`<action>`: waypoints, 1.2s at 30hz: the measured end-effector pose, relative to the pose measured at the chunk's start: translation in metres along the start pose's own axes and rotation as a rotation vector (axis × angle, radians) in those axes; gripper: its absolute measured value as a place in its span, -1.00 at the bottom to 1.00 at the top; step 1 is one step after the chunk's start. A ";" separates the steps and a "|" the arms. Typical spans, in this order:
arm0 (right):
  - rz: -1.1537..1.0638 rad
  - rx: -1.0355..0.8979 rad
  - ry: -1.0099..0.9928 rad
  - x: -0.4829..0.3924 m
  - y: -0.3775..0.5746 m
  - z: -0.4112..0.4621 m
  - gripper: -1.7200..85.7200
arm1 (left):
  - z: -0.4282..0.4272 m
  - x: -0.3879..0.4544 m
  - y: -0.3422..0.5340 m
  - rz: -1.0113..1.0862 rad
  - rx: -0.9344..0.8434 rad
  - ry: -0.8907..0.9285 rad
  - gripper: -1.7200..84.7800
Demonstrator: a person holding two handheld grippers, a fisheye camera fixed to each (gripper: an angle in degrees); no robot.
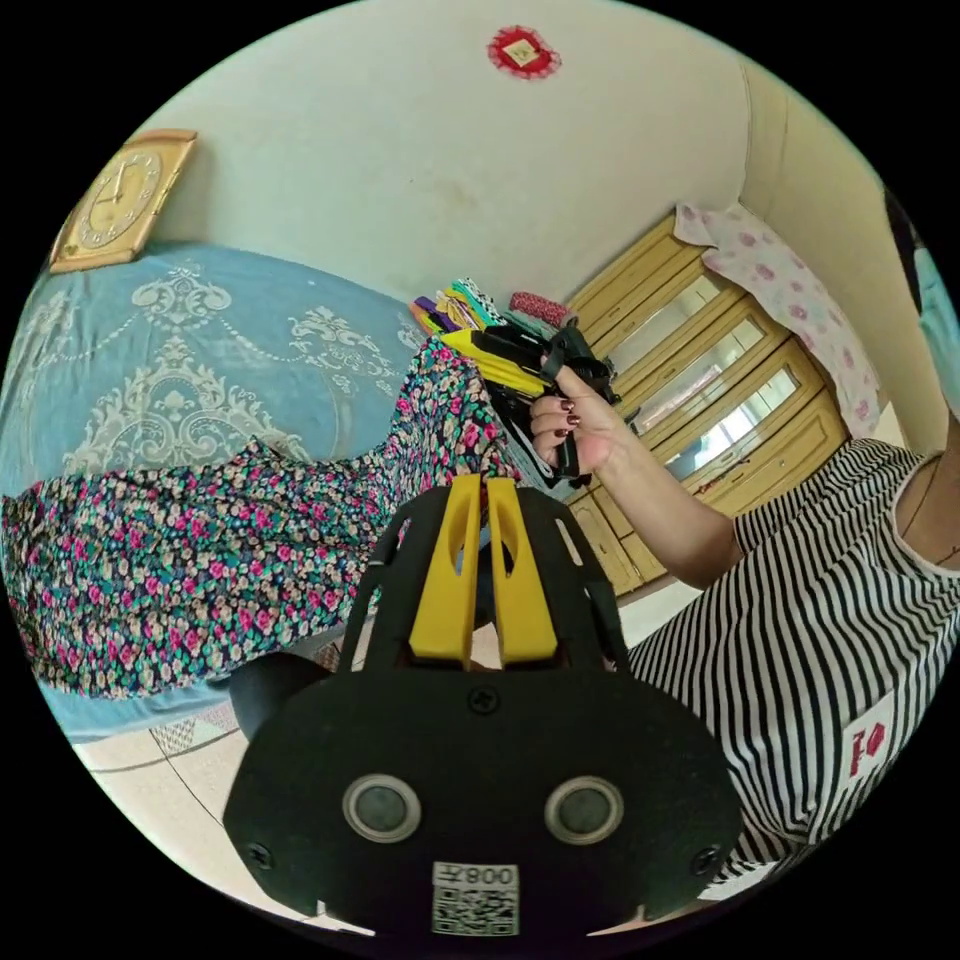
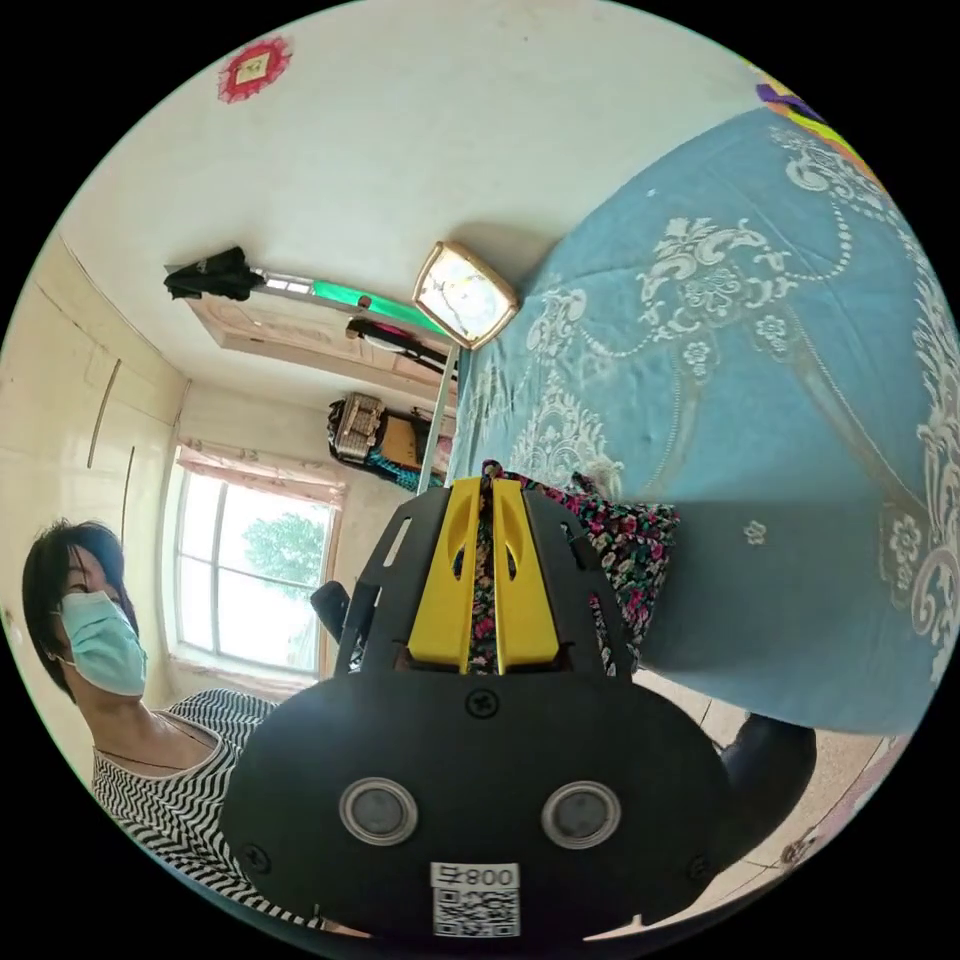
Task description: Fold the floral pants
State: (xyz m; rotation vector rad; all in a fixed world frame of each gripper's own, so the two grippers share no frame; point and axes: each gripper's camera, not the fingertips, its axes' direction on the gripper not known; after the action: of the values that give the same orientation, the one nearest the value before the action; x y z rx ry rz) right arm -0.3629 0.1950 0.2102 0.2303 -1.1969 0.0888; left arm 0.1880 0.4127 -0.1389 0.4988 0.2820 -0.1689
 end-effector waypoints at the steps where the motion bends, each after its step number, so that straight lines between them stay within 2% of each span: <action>1: -0.016 -0.020 -0.003 -0.009 -0.006 0.015 -0.91 | -0.033 -0.015 0.006 -0.051 0.055 -0.031 -0.94; 7: -0.131 -0.220 0.001 -0.079 -0.050 0.169 -0.91 | -0.161 -0.081 0.036 -0.267 0.243 -0.147 -0.94; 15: -0.154 -0.385 0.071 -0.127 -0.080 0.336 -0.91 | -0.268 -0.149 0.055 -0.436 0.296 -0.223 -0.94; 26: -0.164 -0.481 0.082 -0.177 -0.102 0.469 -0.91 | -0.377 -0.196 0.074 -0.565 0.376 -0.276 -0.94; 32: -0.170 -0.588 0.136 -0.200 -0.111 0.532 -0.92 | -0.403 -0.218 0.089 -0.662 0.377 -0.258 -0.94; 36: -0.223 -0.593 0.153 -0.220 -0.116 0.548 -0.93 | -0.415 -0.216 0.088 -0.658 0.380 -0.274 -0.94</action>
State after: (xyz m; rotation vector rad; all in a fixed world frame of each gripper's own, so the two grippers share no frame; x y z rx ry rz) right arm -0.9203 -0.0293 0.1798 -0.1635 -0.9908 -0.4330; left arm -0.0893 0.7133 -0.3822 0.7376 0.1352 -0.9370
